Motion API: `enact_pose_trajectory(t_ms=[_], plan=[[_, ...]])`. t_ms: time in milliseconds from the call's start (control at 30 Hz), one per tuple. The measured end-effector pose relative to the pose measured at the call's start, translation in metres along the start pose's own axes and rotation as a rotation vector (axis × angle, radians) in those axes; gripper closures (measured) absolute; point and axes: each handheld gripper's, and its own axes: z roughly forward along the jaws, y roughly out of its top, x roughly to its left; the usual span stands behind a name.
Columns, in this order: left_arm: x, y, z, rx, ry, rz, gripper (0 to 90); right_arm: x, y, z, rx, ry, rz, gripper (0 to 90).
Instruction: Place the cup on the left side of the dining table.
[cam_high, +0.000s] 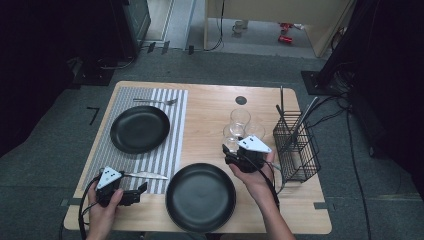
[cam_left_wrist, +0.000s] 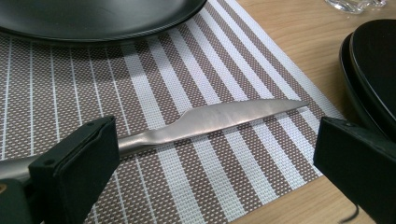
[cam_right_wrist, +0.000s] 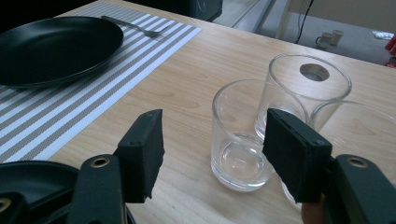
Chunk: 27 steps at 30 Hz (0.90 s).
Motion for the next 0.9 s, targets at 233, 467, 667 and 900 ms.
enact_pose_trajectory(t_ms=[233,467,667,900], plan=[[0.0,0.0,0.002,0.004,-0.009,0.004,0.6,0.0,0.004,0.017,0.024,0.006,0.001,46.6],[0.0,0.0,0.003,0.012,-0.016,0.003,0.6,-0.004,0.008,0.03,0.048,0.022,0.028,54.1],[-0.001,-0.001,0.004,0.022,-0.017,0.006,0.6,-0.005,0.009,0.038,0.085,0.028,0.055,63.7],[0.0,-0.002,0.005,0.025,-0.016,0.004,0.6,-0.008,0.007,0.042,0.085,0.036,0.047,79.8]])
